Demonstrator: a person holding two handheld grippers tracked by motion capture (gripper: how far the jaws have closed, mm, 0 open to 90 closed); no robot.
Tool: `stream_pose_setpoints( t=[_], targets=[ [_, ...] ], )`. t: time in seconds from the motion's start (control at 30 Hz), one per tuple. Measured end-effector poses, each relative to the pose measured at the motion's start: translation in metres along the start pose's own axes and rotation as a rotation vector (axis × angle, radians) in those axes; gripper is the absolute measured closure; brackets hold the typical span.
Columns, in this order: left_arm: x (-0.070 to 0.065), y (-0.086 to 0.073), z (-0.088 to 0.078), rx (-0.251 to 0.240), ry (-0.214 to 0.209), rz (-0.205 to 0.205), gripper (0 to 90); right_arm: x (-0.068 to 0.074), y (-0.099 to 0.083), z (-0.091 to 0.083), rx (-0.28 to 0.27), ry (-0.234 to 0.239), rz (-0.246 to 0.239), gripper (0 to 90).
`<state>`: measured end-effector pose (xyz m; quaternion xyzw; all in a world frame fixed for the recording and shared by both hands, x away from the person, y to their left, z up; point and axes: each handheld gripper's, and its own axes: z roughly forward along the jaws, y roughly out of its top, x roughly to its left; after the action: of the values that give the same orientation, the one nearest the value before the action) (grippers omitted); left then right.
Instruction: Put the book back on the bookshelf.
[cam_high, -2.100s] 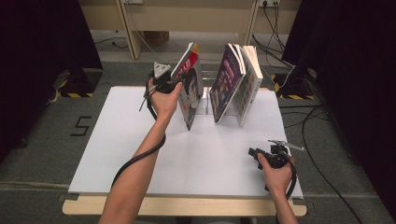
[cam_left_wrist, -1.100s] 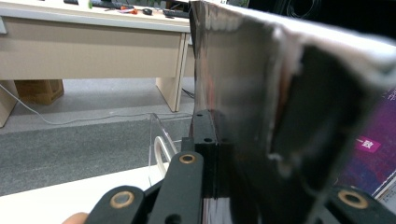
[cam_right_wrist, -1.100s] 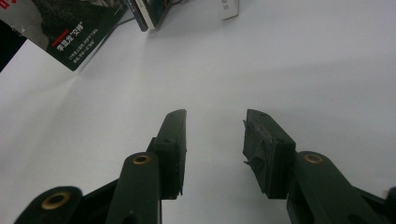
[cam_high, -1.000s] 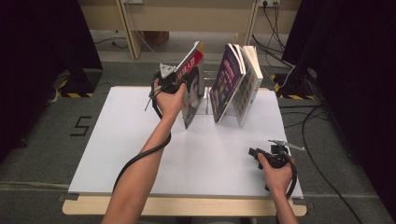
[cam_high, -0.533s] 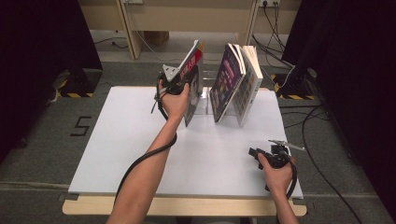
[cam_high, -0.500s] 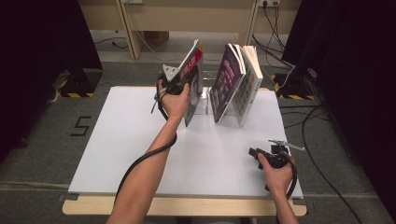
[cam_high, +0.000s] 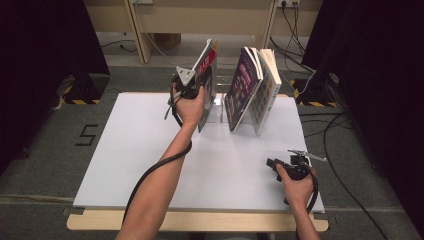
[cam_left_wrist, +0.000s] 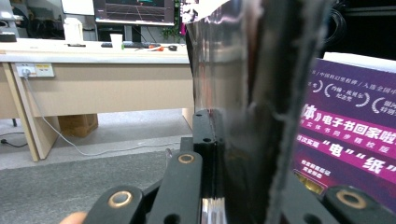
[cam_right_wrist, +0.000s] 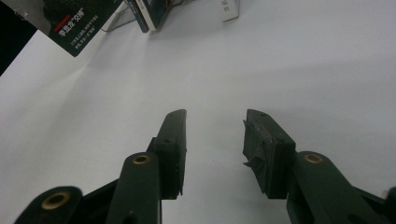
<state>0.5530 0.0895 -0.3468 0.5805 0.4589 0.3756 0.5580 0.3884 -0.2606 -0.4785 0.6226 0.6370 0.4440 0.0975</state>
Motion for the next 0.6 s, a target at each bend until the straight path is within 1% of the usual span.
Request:
stream_pose_setpoints(
  t=[0.03, 0.07, 0.13, 0.3, 0.37, 0.4, 0.43, 0.5, 0.6],
  targets=[
    [0.000, 0.000, 0.000, 0.000, 0.000, 0.000, 86.3, 0.000, 0.000, 0.000, 0.000, 0.000, 0.000, 59.5],
    [-0.001, -0.003, 0.001, 0.004, 0.005, 0.015, 86.3, 0.000, 0.000, -0.001, 0.002, 0.001, 0.010, 59.5],
    [-0.003, -0.006, 0.000, 0.000, 0.010, 0.034, 86.2, 0.000, 0.000, -0.001, -0.003, 0.002, 0.008, 59.5],
    [-0.004, -0.010, -0.002, -0.005, 0.011, 0.054, 86.0, -0.001, 0.000, -0.001, -0.004, 0.000, 0.002, 59.5],
    [-0.003, -0.011, -0.004, -0.009, 0.016, 0.061, 85.8, -0.001, 0.000, -0.001, -0.003, 0.002, 0.001, 59.5],
    [-0.002, -0.011, -0.005, -0.009, 0.020, 0.070, 85.4, -0.001, 0.000, -0.001, -0.002, 0.001, 0.001, 59.5],
    [-0.001, -0.013, -0.007, -0.009, 0.026, 0.089, 85.0, 0.000, 0.000, -0.001, 0.002, 0.003, 0.007, 59.5],
    [0.001, -0.014, -0.009, -0.011, 0.029, 0.106, 84.2, 0.000, 0.000, -0.001, 0.001, 0.004, 0.006, 59.5],
    [0.004, -0.014, -0.012, -0.009, 0.029, 0.110, 83.3, 0.000, 0.000, -0.001, 0.002, 0.001, 0.008, 59.5]
  ],
)
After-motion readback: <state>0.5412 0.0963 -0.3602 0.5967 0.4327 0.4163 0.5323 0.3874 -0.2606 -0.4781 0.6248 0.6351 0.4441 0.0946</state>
